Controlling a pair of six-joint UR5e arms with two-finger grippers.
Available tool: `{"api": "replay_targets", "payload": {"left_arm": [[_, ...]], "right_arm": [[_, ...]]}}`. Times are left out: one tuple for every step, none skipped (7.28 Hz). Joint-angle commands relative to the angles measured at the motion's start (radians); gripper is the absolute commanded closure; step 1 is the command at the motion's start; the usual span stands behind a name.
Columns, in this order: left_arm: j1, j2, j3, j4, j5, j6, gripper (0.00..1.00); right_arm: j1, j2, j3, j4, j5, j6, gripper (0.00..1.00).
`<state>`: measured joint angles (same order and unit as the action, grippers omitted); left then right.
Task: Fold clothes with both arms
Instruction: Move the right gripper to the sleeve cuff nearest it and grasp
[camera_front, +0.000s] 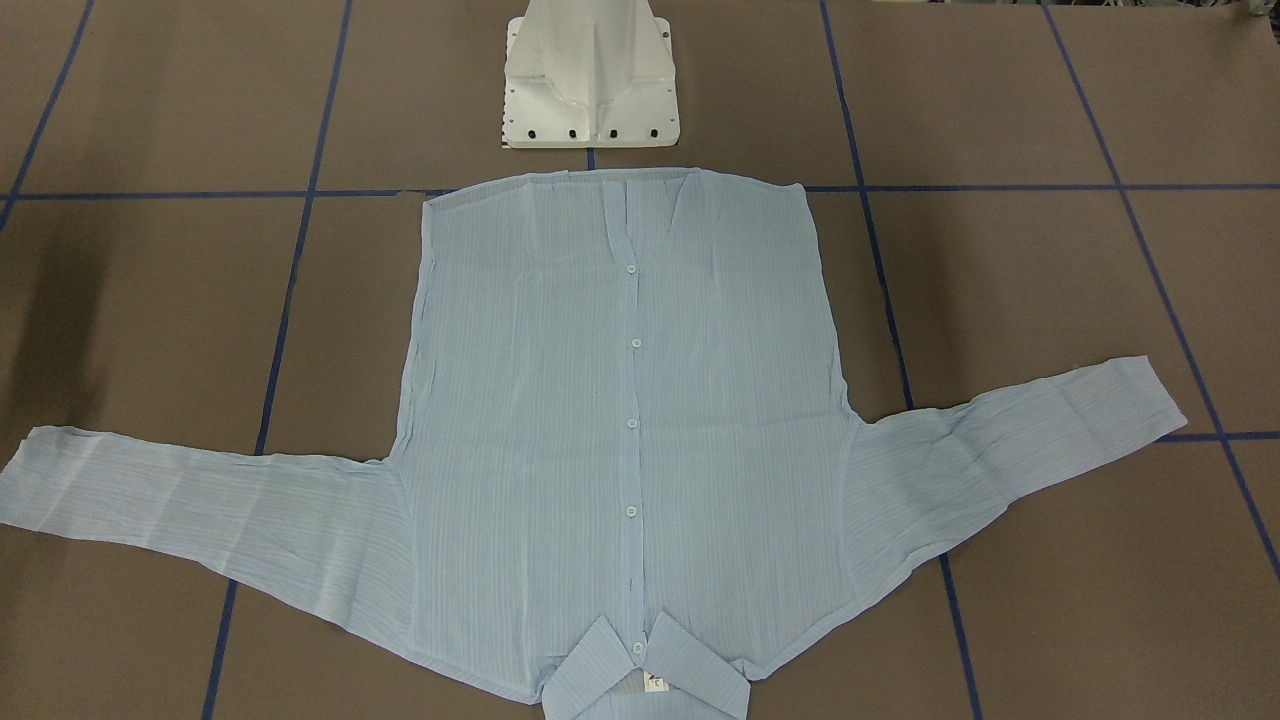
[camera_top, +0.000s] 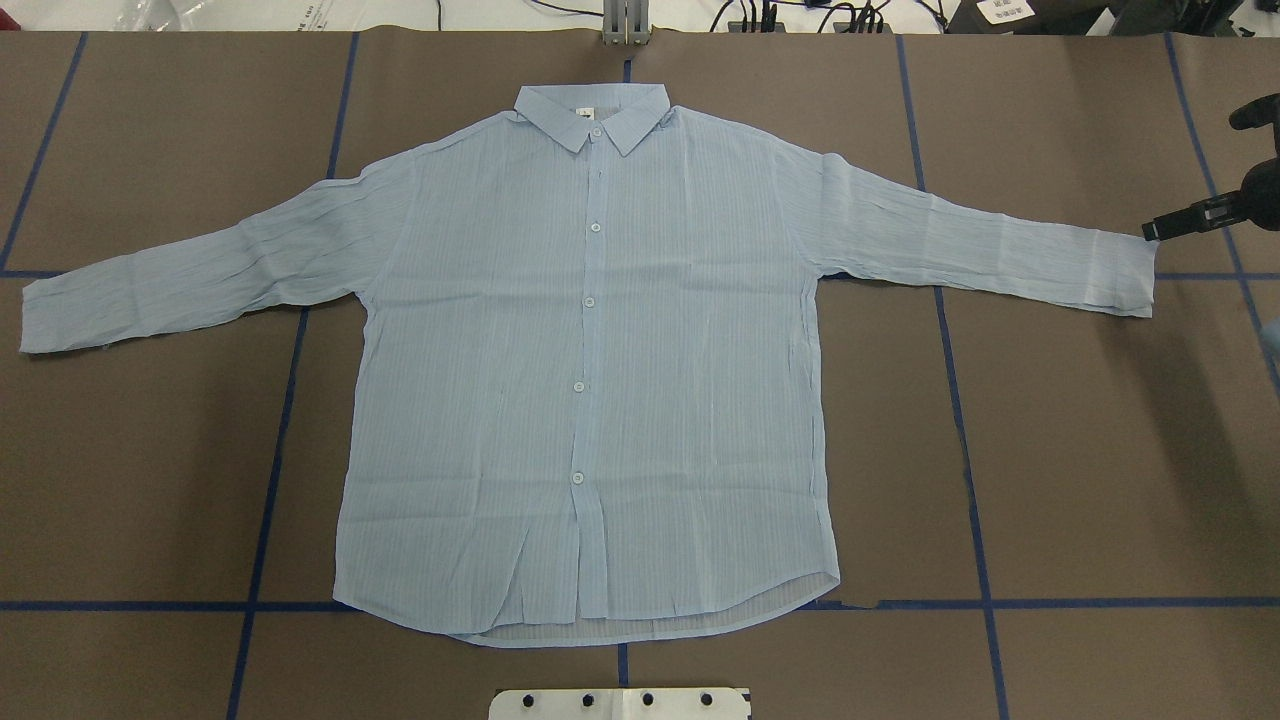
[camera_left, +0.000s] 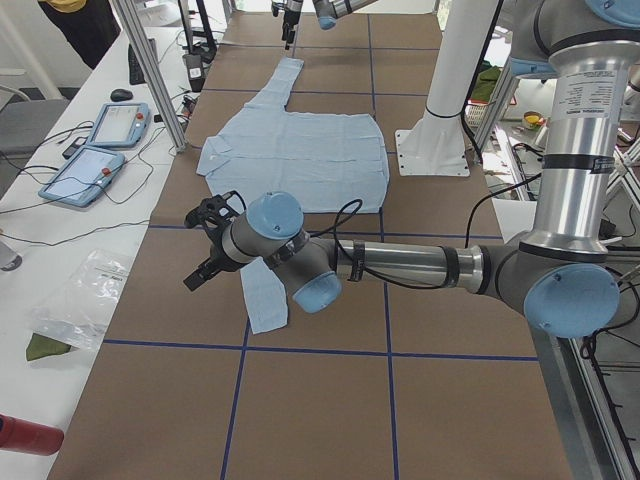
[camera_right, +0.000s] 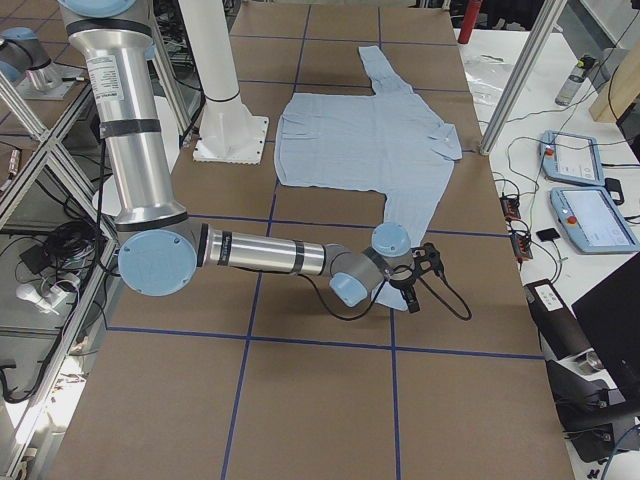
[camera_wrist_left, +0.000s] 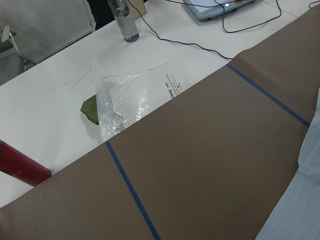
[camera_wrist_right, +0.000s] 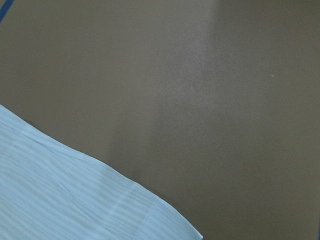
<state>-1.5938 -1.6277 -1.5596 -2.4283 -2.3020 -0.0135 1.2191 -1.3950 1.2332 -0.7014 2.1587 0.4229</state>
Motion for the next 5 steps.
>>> {"api": "replay_targets", "payload": {"left_arm": [[0.0, 0.002, 0.001, 0.0, 0.001, 0.001, 0.0], [0.0, 0.0, 0.0, 0.0, 0.001, 0.0, 0.0], [0.0, 0.002, 0.0, 0.0, 0.001, 0.001, 0.0], [0.0, 0.002, 0.001, 0.0, 0.001, 0.001, 0.0], [0.0, 0.002, 0.0, 0.0, 0.001, 0.0, 0.0]], "right_arm": [[-0.021, 0.045, -0.033, 0.002, -0.011, 0.0, 0.0], [-0.021, 0.044, -0.035, 0.002, -0.005, 0.002, 0.0], [-0.021, 0.03, -0.047, 0.04, 0.0, 0.004, 0.02], [-0.02, 0.028, -0.122, 0.163, 0.022, 0.034, 0.02], [-0.02, 0.028, -0.147, 0.222, 0.036, 0.086, 0.04]]}}
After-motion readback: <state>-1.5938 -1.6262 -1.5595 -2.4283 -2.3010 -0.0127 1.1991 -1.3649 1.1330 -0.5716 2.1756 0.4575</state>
